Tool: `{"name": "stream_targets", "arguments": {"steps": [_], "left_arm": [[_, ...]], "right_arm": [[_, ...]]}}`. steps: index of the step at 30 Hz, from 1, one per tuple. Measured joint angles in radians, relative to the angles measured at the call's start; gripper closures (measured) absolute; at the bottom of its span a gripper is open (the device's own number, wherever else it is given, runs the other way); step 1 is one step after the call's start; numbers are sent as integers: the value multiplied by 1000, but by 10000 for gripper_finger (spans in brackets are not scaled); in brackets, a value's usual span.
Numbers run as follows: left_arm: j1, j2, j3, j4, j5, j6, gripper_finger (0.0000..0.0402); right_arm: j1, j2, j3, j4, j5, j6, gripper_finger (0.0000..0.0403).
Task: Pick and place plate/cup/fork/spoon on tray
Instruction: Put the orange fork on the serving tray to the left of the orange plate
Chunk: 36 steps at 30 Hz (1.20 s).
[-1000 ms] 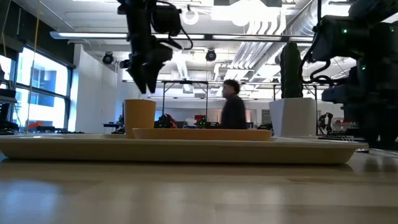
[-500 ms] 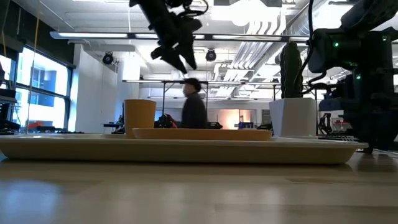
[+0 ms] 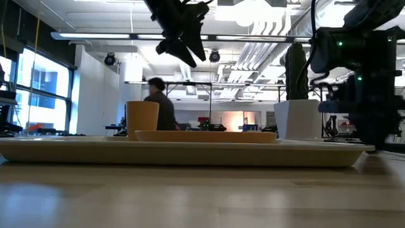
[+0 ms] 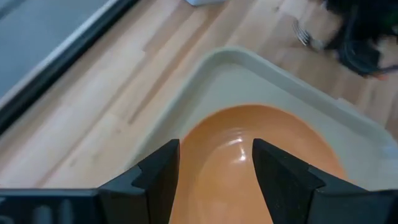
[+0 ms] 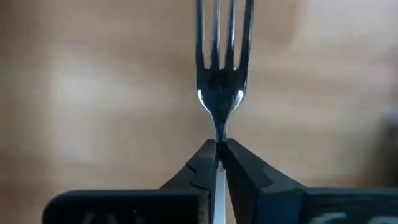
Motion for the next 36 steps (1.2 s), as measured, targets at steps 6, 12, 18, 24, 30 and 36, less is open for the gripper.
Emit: {"name": "stream_targets", "arguments": {"steps": [6,12,18,24,30,36], "left_arm": [[-41,9,0,47,106,35,233],[-30,44,0,87,182,110,247],[-23,61,-2,286,240,104,241],[-21,141,-1,483,261,122,219],[-11,186,-2,480,243,64,214],[1,181,-2,595,232,50,225]], "right_arm": [[43,-85,143,-58,237,105,396],[26,-91,284,74,481,122,398],[-22,-65,373,157,519,-59,400],[-44,-63,397,275,523,-148,400],[-47,-63,397,416,540,-196,400],[-47,-63,397,411,544,-213,400]]}}
